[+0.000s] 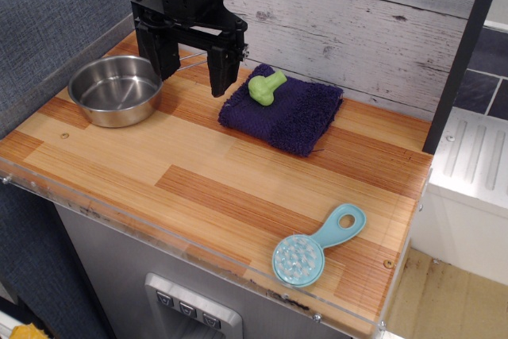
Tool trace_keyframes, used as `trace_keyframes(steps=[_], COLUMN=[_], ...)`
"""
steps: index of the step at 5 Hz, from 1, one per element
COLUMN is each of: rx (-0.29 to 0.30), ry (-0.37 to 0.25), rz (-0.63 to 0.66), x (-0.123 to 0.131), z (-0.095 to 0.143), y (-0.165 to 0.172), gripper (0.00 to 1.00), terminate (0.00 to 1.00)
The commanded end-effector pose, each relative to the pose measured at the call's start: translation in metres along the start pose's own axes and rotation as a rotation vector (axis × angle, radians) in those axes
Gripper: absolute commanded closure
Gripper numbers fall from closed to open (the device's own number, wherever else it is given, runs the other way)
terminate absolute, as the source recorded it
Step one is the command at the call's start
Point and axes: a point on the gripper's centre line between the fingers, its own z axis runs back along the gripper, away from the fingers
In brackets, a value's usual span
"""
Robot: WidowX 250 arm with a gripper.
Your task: Pick blue spoon and place it near vessel on the left
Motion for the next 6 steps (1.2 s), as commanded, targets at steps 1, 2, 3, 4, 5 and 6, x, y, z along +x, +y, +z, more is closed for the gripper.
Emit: trace_keyframes(steps=[1, 2, 3, 4, 5, 6], rx=[0.0, -0.008, -0.073, -0.077, -0.082, -0.101], ry=[0.0, -0.009, 0.002, 0.024, 0.052, 0.071], rz=[0.0, -0.061, -0.207, -0.349, -0.442, -0.483], x=[0.0, -0.011, -0.038, -0.065, -0.085, -0.09], z=[0.0, 0.001, -0.008, -0.018, -0.03, -0.042], y=[0.0, -0.025, -0.062, -0.101, -0.12, -0.131], gripper=[0.0, 0.0, 0.0, 0.0, 0.0, 0.0], terminate=[0.0, 0.0, 0.0, 0.0, 0.0, 0.0])
